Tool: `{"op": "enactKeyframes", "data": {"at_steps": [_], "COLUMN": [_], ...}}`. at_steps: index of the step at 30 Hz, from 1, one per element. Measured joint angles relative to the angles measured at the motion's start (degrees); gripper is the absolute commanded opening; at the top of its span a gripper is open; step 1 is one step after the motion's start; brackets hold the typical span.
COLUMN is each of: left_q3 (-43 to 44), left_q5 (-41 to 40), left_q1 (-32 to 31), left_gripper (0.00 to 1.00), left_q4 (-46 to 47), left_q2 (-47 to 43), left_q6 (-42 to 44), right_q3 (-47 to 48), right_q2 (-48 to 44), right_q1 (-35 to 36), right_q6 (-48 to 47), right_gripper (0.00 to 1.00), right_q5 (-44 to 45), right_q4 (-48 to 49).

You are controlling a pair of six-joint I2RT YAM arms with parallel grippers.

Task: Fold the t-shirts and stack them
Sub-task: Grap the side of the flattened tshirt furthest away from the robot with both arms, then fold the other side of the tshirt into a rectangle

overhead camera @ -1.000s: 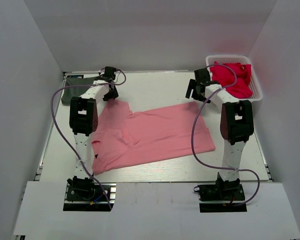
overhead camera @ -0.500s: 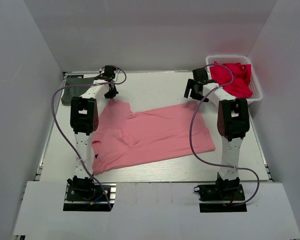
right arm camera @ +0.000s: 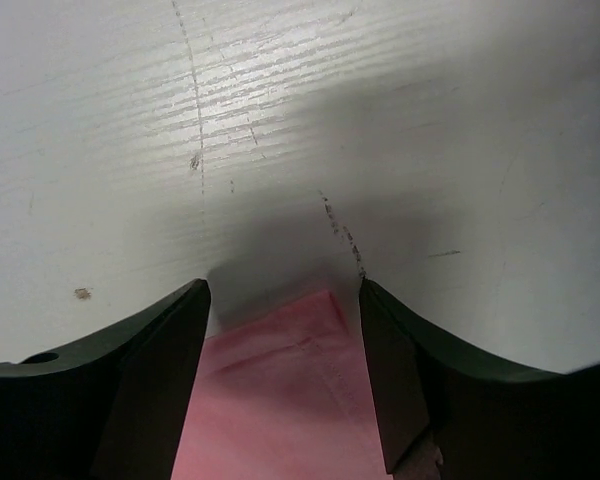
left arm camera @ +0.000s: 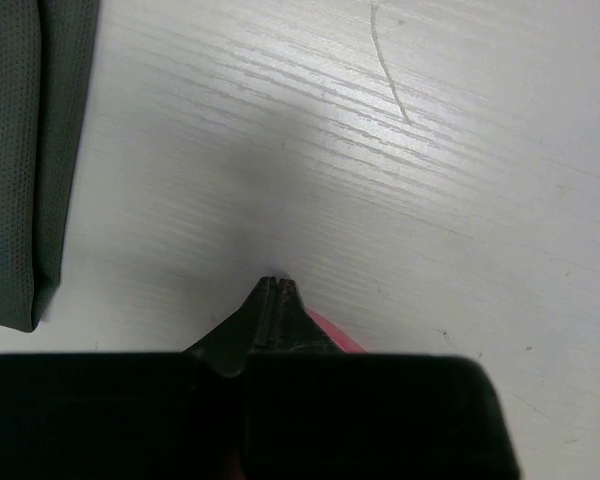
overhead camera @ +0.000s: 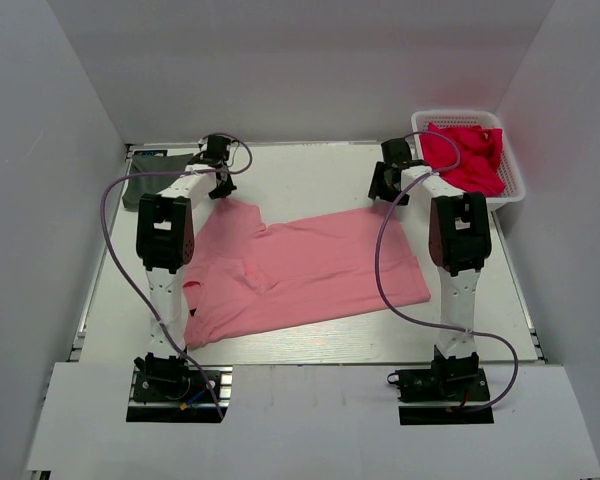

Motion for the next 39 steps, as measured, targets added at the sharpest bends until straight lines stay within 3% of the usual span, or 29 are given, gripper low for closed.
{"op": "enactKeyframes", "data": {"at_steps": [4,5,7,8,20,24,39], "left_q3": [-1.4,-1.8,-3.3,-4.3,-9.8,-16.5,-56.4], "left_q5": [0.0,0.0,0.0,0.0,1.6,2.2,5.1], "left_q1": [0.0,0.0,0.0,0.0,0.0,0.0,-0.2], "left_gripper": [0.0,0.0,0.0,0.0,0.0,0.0,0.0], "left_q4": [0.5,0.5,0.7,1.0,2.8,4.4,7.6], "left_q2": [-0.9,-1.2,-2.1,-2.7,-8.8,-17.1,-58.6], "left_q6": [0.0,0.0,-0.1,-0.1,0.0,-0.5,-11.0], "right_q3": [-1.9,-2.8,-4.7,-5.2,-5.3,-9.6,-31.0], "right_q2": [-0.8,-1.4,-2.5,-2.8,-3.2,-7.5,-29.4], "right_q1": [0.0,0.0,-0.1,-0.2,-0.1,0.1,0.4], "right_q6": [0.6,0.6,0.8,1.1,0.9,0.4,0.3], "right_gripper": [0.45,0.31,0.16,0.01,0.0,0.0,0.0], "right_q5": [0.1,-0.1,-0.2,-0.1,-0.1,-0.2,0.3], "right_q4": [1.1,1.4,2.1,2.2,2.2,4.1,9.9]}}
